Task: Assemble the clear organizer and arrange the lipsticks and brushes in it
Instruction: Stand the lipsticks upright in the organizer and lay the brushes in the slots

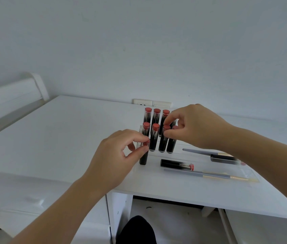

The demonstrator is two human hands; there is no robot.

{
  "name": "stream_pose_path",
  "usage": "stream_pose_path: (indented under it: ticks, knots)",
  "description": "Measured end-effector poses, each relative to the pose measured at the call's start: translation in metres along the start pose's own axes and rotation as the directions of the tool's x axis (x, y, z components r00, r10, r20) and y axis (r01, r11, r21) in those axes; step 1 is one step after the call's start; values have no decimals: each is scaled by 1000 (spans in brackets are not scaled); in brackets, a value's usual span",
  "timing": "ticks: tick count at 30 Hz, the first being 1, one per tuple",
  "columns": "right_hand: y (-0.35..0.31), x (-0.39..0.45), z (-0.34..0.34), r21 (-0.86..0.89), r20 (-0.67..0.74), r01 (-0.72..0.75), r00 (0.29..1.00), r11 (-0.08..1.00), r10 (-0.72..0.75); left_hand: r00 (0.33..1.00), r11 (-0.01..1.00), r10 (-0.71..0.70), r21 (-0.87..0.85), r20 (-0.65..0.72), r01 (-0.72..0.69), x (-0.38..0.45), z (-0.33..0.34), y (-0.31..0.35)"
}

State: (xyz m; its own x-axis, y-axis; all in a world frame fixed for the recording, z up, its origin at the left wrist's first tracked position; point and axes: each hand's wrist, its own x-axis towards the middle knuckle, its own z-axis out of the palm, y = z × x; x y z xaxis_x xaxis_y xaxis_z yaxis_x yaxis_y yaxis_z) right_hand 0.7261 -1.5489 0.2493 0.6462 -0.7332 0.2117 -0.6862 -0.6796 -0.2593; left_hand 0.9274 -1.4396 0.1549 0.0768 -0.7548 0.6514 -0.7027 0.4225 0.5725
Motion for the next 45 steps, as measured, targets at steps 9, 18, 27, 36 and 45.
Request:
stream_pose_path:
  ticks: [9, 18, 27, 36, 45]
  knots:
    - [1, 2, 4, 35, -22, -2, 1000, 999, 3, 1000, 1000, -17, 6, 4, 17, 0, -1, -2]
    - [-2, 0, 1, -20, -32, 12, 999, 1000, -13, 1000, 999, -23, 29, 1, 23, 1, -1, 0]
    - [-7, -4, -8, -21, -44, 14, 999, 1000, -15, 1000, 1000, -19, 25, 0, 19, 2, 0, 1]
    - [21, -55, -24, 63, 144, -59, 988, 996, 50, 1000, 1000, -3, 11, -12, 3, -2, 2, 0]
    - [37, -67, 6, -142, 215, -55, 973, 988, 85, 999, 998, 47, 52, -22, -46, -2, 0, 7]
